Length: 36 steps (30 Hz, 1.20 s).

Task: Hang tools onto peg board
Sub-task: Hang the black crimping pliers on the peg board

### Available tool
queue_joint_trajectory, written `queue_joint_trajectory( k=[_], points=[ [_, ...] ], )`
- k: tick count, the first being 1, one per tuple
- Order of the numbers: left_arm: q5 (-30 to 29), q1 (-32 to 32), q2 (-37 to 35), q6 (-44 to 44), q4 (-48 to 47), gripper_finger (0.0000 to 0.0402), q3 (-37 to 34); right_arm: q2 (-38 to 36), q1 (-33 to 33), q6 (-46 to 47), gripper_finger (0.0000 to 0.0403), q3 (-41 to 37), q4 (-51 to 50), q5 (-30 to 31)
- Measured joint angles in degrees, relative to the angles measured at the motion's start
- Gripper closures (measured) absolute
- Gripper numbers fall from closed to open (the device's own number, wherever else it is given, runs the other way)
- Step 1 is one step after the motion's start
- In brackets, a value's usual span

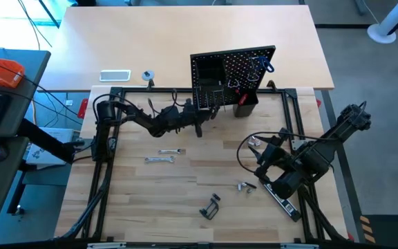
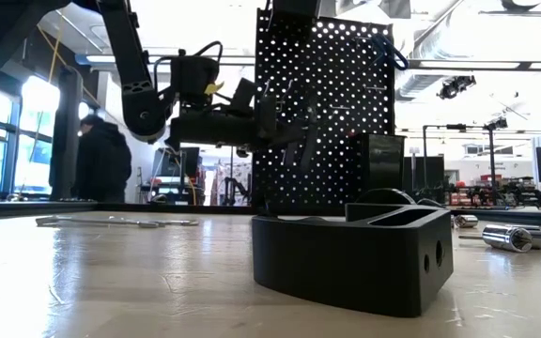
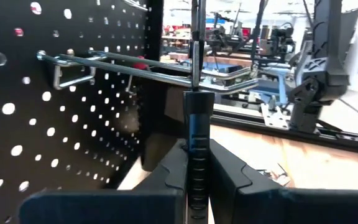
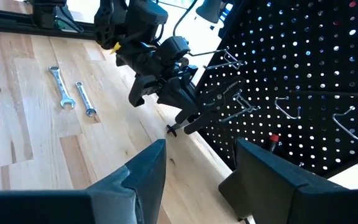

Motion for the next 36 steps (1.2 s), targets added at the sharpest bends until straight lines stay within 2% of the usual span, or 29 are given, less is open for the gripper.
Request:
queue_joint_trajectory(
  k=[6, 11, 20, 36],
  points=[
    [-0.1, 0.5, 0.0, 0.8, -3.3, 0.0378, 1.9, 0.0, 0.0, 0.3, 0.0217, 0.0, 0.0, 0.3],
    [-0.2, 0.5, 0.0, 1.5, -7.3, 0.0361, 4.8, 0.0, 0.0, 1.3, 0.0217, 0.0, 0.0, 0.4],
    [-0.8, 1.2, 0.0, 1.2, -9.1, 0.0350, 5.1, 0.0, 0.1, 2.1, 0.0217, 0.0, 0.0, 0.0],
    [-1.1, 1.1, 0.0, -0.4, -9.5, 0.0241, 4.1, 0.0, 0.1, 2.7, 0.0217, 0.0, -0.8, -1.8]
  ],
)
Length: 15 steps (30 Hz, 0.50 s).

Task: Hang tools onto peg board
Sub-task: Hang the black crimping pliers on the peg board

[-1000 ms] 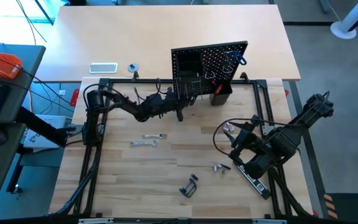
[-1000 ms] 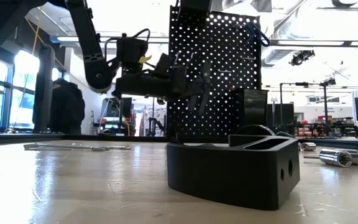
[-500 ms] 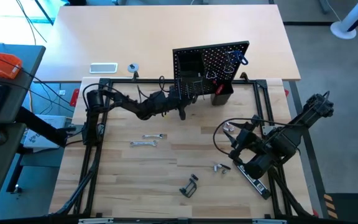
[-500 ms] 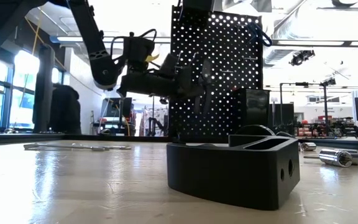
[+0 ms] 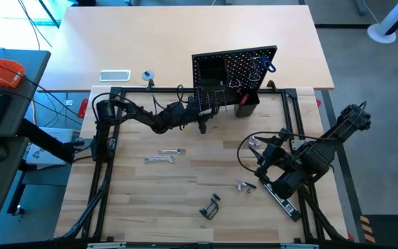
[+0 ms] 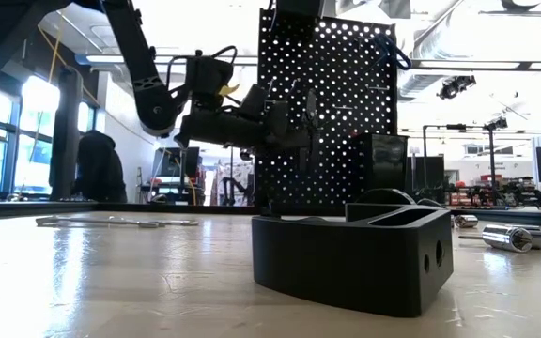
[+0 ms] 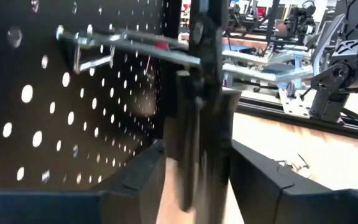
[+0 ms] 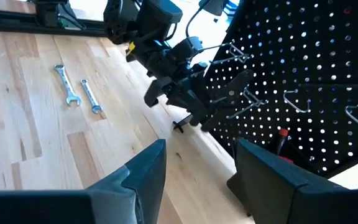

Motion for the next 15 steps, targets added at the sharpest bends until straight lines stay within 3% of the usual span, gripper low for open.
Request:
queue_joint_trajectory(
  k=[7, 15],
  points=[
    [1.0, -0.2, -1.6, -2.0, 1.0, 0.0209, -3.7, 0.0, 0.0, 4.8, 0.0217, 0.0, -4.6, -1.0],
    [1.2, -1.3, -6.6, -1.8, 1.2, 0.0202, -7.6, 0.0, 0.0, 7.1, 0.0217, 0.0, -6.2, -3.6]
  ],
)
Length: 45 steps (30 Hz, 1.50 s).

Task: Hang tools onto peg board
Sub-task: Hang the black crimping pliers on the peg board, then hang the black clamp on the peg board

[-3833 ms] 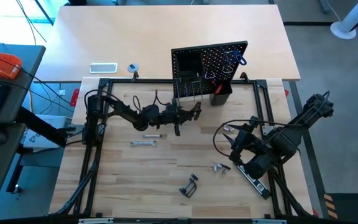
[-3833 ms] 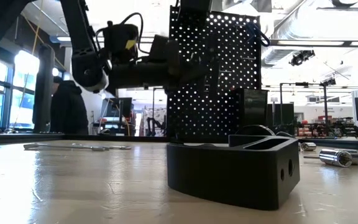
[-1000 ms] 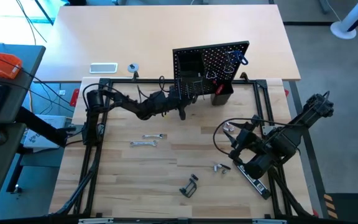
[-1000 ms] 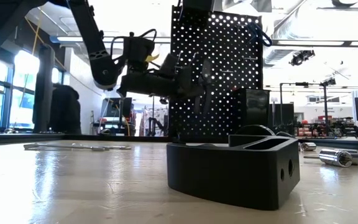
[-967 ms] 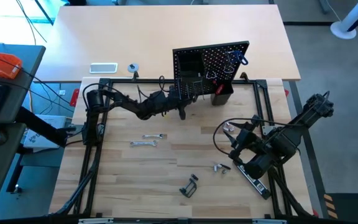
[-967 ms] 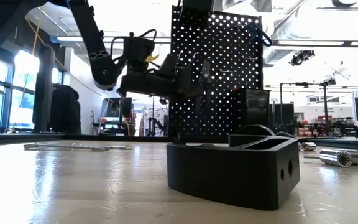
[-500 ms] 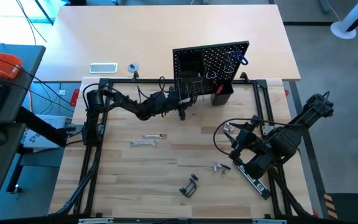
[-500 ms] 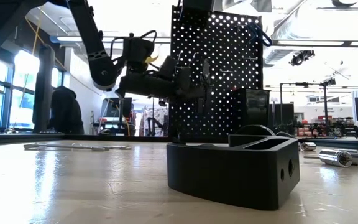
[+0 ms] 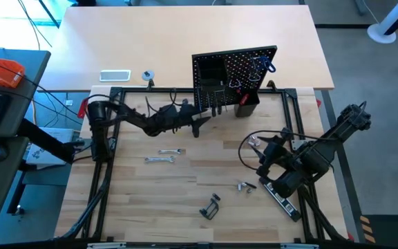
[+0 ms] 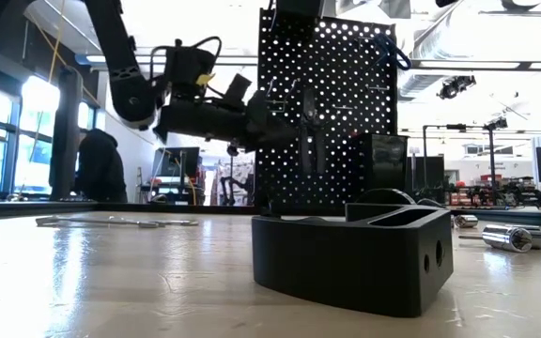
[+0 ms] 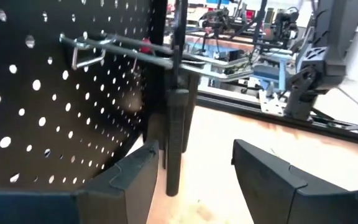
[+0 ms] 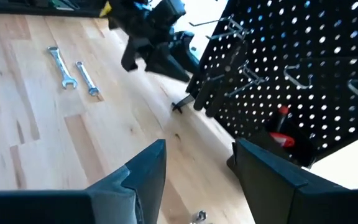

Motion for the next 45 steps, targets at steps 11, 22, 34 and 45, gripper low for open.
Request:
queue_joint_trajectory(
  k=[11, 22, 34, 45],
  points=[
    [-0.3, -0.9, -7.1, 0.1, -0.4, 0.0202, -8.0, 0.5, 0.9, 0.5, 0.0217, 0.0, 0.1, -8.8],
    [3.0, -8.5, -11.0, -0.9, -0.6, 0.0202, -16.1, 6.8, 6.1, 0.3, 0.0217, 0.0, 2.8, -10.1],
    [3.0, -19.9, -11.0, -1.8, -0.5, 0.0202, -17.2, 21.1, 6.6, -0.8, 0.0217, 0.0, 7.7, -11.2],
    [1.3, -26.9, -11.0, -3.7, -0.8, 0.0202, -17.2, 25.1, 7.6, 0.5, 0.0217, 0.0, 11.0, -21.1]
  ],
)
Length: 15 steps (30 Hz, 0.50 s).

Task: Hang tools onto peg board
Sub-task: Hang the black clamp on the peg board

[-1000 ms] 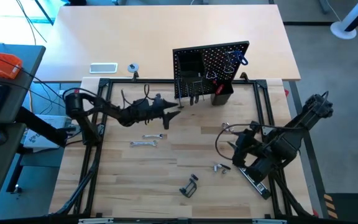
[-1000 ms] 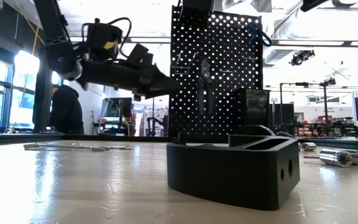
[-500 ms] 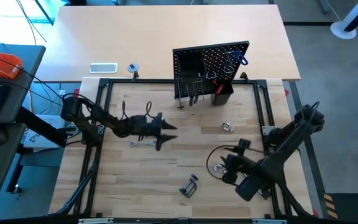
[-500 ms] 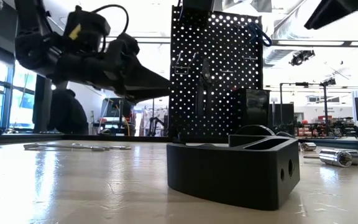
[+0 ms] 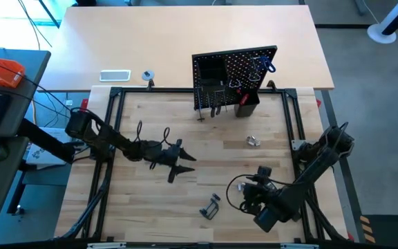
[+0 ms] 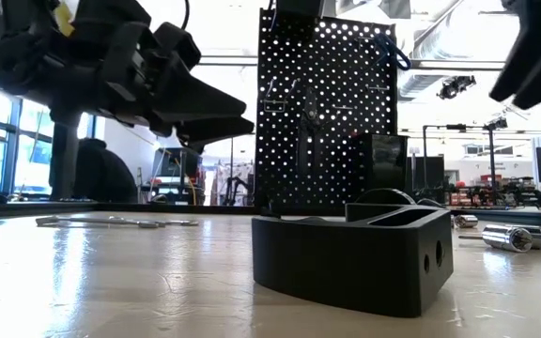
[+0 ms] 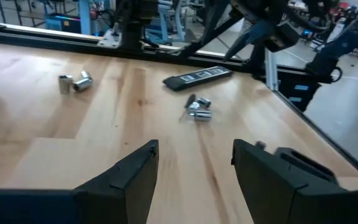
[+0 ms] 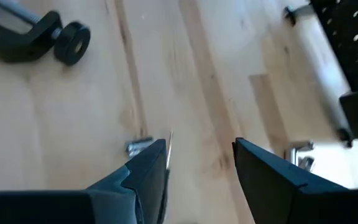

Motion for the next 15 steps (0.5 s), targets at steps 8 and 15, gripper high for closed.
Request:
queue_joint_trajectory(
  k=[8, 15],
  points=[
    [-0.6, -4.6, 0.0, -2.2, -0.1, 0.0202, 0.0, 0.0, 4.2, 8.8, 0.0217, -2.1, -0.3, -6.2],
    [-4.8, -8.3, 0.1, -2.0, -2.4, 0.0202, 0.0, 0.0, 8.9, 18.0, 0.0217, -10.4, 12.7, -7.6]
  ],
)
